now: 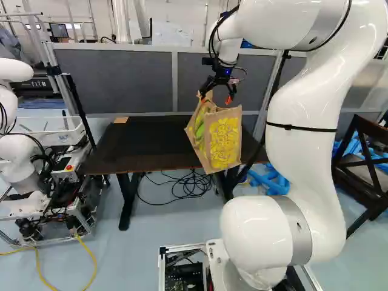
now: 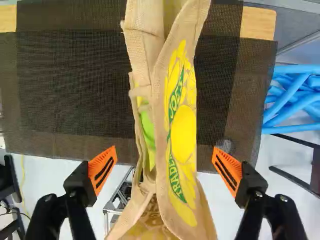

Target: Pick up the bag on the ground and place it on the table

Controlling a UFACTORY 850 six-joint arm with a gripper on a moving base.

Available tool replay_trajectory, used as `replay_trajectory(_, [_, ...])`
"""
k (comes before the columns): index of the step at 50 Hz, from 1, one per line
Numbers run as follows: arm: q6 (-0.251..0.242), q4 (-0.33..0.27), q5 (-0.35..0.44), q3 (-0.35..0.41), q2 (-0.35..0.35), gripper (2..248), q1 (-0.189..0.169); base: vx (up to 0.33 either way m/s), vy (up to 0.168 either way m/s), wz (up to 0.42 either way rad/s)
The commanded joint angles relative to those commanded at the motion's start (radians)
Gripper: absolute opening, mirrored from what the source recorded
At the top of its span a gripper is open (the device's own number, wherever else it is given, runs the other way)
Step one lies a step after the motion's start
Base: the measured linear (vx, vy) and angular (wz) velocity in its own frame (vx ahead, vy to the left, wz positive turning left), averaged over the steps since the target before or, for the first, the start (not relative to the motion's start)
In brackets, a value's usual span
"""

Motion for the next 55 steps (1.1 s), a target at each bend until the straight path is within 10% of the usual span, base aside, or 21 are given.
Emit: replay_trajectory(55, [0.000,0.000,-0.211,-0.046,0.104,247,0.002,0.000,0.000,0.000])
